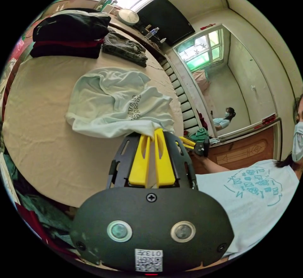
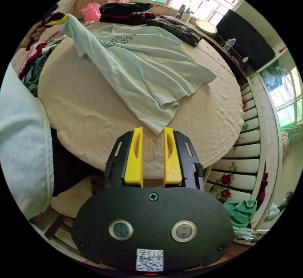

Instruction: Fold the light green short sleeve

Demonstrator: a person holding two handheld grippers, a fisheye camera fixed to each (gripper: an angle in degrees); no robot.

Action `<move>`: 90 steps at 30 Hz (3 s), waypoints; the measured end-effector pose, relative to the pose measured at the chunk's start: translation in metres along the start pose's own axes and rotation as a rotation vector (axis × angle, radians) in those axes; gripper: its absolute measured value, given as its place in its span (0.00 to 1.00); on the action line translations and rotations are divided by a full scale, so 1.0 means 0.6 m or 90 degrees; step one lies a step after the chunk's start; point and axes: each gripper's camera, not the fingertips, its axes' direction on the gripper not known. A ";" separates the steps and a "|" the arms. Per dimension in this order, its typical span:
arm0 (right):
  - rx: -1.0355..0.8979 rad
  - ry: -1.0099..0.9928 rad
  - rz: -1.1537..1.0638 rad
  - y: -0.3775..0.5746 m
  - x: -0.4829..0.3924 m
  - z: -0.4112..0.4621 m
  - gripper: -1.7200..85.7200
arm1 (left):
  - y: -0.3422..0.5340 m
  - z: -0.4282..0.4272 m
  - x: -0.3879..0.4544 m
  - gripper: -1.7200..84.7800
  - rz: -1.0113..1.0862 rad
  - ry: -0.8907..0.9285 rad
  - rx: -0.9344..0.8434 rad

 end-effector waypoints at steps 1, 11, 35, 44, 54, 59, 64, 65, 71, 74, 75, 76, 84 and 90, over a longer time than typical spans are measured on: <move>0.007 0.006 -0.006 0.001 -0.004 -0.001 0.12 | 0.001 -0.003 0.004 0.04 0.002 0.004 0.001; 0.009 0.008 0.036 0.037 0.007 -0.015 0.03 | 0.038 -0.052 0.028 0.04 0.010 0.027 0.019; 0.615 0.130 0.130 0.150 0.157 -0.644 0.02 | 0.174 -0.542 0.373 0.03 0.462 0.037 0.322; 0.495 0.005 0.128 -0.018 0.273 -0.530 0.02 | 0.021 -0.521 0.229 0.03 0.308 0.018 0.259; 0.733 0.079 0.093 -0.012 0.312 -0.657 0.02 | 0.057 -0.640 0.353 0.04 0.528 -0.036 0.400; 0.720 0.058 0.057 0.062 0.295 -0.630 0.02 | 0.140 -0.600 0.336 0.04 0.528 -0.040 0.331; 0.534 -0.011 0.095 0.096 0.285 -0.533 0.02 | 0.180 -0.484 0.213 0.04 0.347 0.040 0.212; 0.479 -0.048 0.107 0.101 0.285 -0.499 0.02 | 0.190 -0.447 0.168 0.04 0.284 0.057 0.181; 0.204 -0.214 0.161 0.104 0.288 -0.318 0.03 | 0.238 -0.280 -0.027 0.04 0.068 0.093 0.016; 0.081 -0.260 0.180 0.099 0.290 -0.242 0.03 | 0.254 -0.201 -0.085 0.04 0.008 0.113 -0.080; 0.045 -0.281 0.179 0.095 0.288 -0.219 0.03 | 0.257 -0.188 -0.093 0.04 0.003 0.113 -0.096; 0.027 -0.289 0.176 0.092 0.286 -0.208 0.03 | 0.263 -0.163 -0.110 0.04 -0.004 0.122 -0.136; -0.075 -0.300 0.150 0.031 0.284 -0.127 0.09 | 0.303 -0.111 -0.230 0.08 -0.138 0.095 -0.192; -0.037 -0.258 0.216 -0.038 0.385 -0.148 0.10 | 0.244 -0.216 -0.277 0.13 -0.184 -0.041 -0.039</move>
